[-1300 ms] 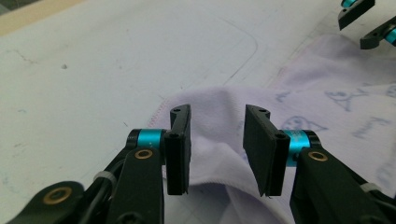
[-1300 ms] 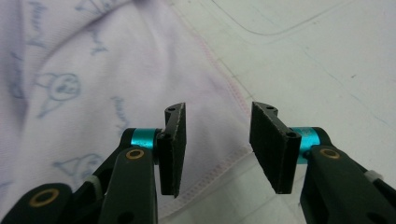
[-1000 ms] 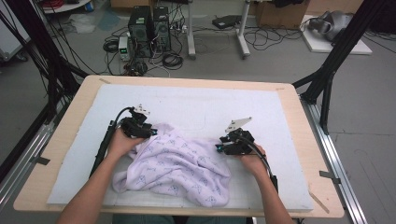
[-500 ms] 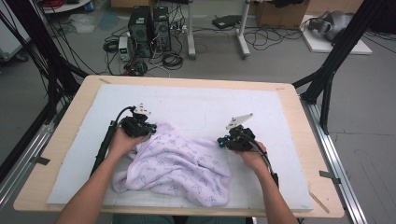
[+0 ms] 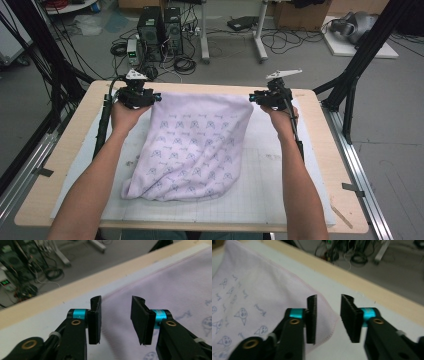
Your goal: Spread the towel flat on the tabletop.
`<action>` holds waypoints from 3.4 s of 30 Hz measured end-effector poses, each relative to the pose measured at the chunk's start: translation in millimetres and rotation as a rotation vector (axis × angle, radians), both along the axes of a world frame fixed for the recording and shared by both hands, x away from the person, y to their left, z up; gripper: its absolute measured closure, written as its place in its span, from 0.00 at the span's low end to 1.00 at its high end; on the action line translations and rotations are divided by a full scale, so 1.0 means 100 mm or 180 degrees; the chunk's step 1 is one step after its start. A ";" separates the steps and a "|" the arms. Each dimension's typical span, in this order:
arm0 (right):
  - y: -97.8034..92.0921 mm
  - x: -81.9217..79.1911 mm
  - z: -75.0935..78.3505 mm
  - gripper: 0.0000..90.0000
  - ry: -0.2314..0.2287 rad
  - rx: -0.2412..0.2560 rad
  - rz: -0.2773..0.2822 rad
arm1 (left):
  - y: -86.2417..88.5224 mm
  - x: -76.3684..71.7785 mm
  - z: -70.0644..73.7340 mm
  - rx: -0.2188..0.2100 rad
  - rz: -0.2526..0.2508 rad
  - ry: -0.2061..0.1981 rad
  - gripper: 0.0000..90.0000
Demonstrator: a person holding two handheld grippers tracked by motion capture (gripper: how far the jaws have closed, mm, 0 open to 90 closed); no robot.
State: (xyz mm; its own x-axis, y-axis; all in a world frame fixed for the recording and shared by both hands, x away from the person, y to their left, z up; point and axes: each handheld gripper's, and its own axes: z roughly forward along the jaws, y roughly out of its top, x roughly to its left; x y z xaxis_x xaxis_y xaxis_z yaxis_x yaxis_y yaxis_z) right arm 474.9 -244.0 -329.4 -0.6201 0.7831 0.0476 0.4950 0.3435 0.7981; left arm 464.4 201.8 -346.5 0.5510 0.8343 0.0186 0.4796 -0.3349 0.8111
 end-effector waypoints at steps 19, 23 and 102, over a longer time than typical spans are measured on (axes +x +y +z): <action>0.32 -1.24 -0.59 0.57 0.0160 -0.0061 0.1013 | 0.07 -1.03 -0.41 -0.0082 -0.0836 0.0184 0.45; 0.34 -1.45 -0.68 0.56 0.0144 -0.0072 0.1151 | 0.06 -1.27 -0.42 -0.0136 -0.1034 0.0155 0.44; 0.91 -1.48 -1.10 0.82 0.0099 -0.0530 0.1575 | -0.14 -1.72 -0.80 0.0328 -0.1503 0.0110 0.84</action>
State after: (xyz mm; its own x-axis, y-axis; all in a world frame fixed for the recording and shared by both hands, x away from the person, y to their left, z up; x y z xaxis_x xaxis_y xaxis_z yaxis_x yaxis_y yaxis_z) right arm 326.8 -152.9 -439.5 -0.9181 0.3953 -0.0285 0.2639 0.6634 0.7002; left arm 292.3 187.3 -426.9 0.8708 0.4877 0.0632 0.2818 -0.6002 0.7485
